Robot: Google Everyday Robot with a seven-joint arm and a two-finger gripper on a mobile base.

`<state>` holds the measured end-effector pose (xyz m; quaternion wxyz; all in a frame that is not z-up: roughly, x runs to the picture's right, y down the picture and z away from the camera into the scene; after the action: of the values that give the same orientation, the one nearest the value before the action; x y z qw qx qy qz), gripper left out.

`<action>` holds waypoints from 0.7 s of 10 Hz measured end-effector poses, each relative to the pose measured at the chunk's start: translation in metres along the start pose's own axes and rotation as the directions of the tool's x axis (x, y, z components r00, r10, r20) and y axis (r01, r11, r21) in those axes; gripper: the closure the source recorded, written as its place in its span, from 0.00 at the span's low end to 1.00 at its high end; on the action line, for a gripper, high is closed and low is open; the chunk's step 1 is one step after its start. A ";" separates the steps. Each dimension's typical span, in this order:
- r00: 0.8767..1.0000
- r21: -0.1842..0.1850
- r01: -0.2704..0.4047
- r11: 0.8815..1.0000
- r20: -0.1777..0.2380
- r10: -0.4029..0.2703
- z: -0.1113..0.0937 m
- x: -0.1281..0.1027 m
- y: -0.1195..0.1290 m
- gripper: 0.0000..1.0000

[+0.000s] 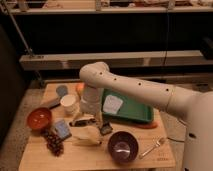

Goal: Wipe red bowl with sponge

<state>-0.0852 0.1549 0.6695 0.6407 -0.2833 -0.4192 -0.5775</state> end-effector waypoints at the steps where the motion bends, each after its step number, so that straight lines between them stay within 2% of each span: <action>1: 1.000 0.000 0.000 1.000 0.000 0.000 0.000 0.000 0.000 0.27; 5: 1.000 -0.007 0.000 1.000 -0.008 0.000 -0.001 0.001 0.000 0.27; 6: 1.000 -0.031 -0.004 1.000 -0.030 0.003 -0.002 0.004 0.001 0.27; 7: 0.997 -0.070 -0.007 0.998 -0.075 0.002 -0.005 0.011 -0.003 0.27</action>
<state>-0.0876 0.1448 0.6767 0.6468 -0.2847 -0.3738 -0.6007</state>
